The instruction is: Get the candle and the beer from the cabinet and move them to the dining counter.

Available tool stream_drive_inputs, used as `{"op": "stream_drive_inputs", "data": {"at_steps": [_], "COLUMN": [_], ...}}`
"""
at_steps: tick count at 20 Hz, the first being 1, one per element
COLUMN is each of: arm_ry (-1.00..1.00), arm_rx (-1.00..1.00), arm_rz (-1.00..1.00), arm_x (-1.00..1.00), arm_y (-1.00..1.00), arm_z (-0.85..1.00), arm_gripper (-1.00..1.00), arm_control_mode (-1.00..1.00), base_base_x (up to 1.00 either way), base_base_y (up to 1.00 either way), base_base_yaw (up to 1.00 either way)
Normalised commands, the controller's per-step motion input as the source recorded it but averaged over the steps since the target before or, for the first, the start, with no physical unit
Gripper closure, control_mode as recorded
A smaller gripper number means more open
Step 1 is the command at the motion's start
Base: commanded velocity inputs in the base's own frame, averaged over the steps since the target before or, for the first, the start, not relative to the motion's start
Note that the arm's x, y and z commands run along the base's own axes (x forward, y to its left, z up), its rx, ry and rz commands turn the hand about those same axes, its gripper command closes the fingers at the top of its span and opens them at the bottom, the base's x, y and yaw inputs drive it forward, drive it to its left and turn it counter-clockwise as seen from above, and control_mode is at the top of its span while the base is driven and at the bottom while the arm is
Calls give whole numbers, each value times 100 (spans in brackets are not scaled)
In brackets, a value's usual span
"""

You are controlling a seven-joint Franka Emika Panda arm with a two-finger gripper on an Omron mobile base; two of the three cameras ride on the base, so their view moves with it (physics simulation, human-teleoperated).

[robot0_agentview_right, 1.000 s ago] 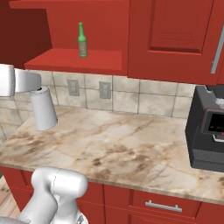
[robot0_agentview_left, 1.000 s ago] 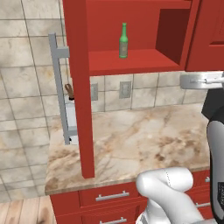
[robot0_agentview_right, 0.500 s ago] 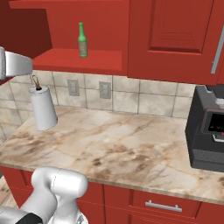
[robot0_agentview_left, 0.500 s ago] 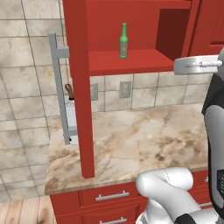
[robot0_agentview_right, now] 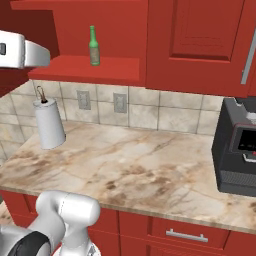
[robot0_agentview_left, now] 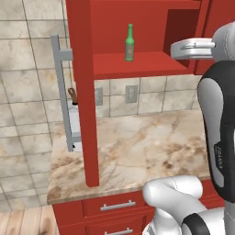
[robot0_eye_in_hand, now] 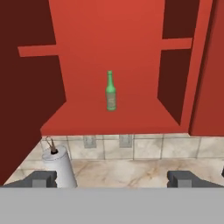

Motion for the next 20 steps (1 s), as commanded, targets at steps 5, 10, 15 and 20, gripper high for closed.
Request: {"op": "stream_drive_inputs", "data": {"at_steps": [5, 10, 15, 20], "arm_ry": [0, -4, -7, -4], "arm_rx": [0, 0, 0, 0], "arm_rz": [0, 0, 0, 0], "arm_x": [66, 64, 59, 49], "arm_y": [0, 0, 0, 0], "arm_z": [-2, -13, -12, -4], "arm_gripper": [-100, -100, -100, -100], "arm_control_mode": [-100, -100, -100, -100], "base_base_x": [0, 0, 0, 0], "base_base_y": [0, 0, 0, 0], "base_base_yaw": [0, 0, 0, 0]}}
